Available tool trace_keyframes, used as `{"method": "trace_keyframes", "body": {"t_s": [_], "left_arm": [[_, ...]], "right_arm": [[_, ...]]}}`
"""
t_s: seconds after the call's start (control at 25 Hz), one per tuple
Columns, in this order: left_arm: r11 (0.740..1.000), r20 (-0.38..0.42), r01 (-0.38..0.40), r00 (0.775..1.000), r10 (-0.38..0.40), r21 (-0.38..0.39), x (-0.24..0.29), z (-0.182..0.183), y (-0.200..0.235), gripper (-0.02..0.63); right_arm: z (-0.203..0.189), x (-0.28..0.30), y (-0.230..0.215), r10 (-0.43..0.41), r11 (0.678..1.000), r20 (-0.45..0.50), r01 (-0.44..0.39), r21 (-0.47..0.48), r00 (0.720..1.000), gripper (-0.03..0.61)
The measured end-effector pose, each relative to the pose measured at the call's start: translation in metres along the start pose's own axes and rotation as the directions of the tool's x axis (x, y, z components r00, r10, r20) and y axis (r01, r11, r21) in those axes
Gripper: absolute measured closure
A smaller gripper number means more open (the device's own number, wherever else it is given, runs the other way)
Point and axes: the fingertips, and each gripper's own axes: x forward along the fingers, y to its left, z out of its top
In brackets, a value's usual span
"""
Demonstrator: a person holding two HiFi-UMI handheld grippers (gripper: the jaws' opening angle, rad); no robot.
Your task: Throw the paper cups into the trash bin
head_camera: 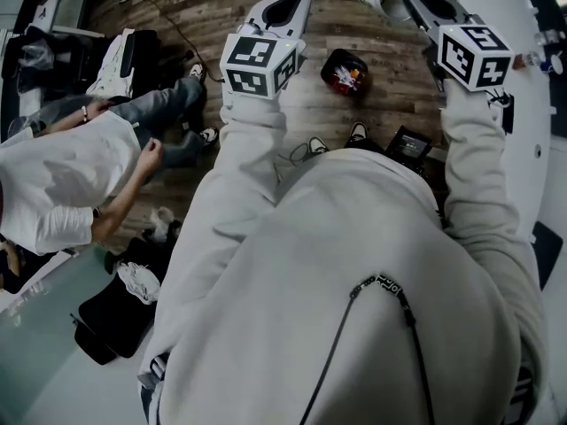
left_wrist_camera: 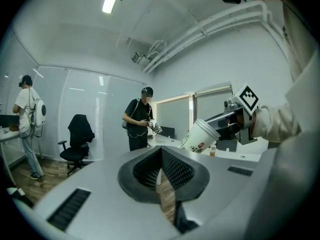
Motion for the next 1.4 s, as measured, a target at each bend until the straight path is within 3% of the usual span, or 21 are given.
{"method": "trace_keyframes", "body": {"t_s": [0.28,0.76,1.12,1.4], "left_arm": [[1.000,0.000,-0.014,1.000,0.014,-0.021,0.007,0.001,0.009,0.612],[0.997,-0.048,-0.052,0.998,0.049,-0.054,0.019,-0.031,0.023,0.614],[0.990,-0.120,-0.075,0.991,0.061,-0.116,0.039,-0.082,0.043,0.614],[0.975,-0.191,-0.110,0.979,0.073,-0.191,0.066,-0.150,0.065,0.614]], "right_arm": [[0.004,0.018,-0.004,0.025,1.000,-0.010,-0.025,-0.007,1.000,0.540],[-0.021,0.043,-0.020,0.054,0.998,-0.052,-0.053,0.025,0.997,0.540],[-0.062,0.082,-0.037,0.080,0.996,-0.132,-0.073,0.058,0.988,0.540],[-0.126,0.129,-0.046,0.115,0.990,-0.208,-0.096,0.099,0.971,0.540]]}}
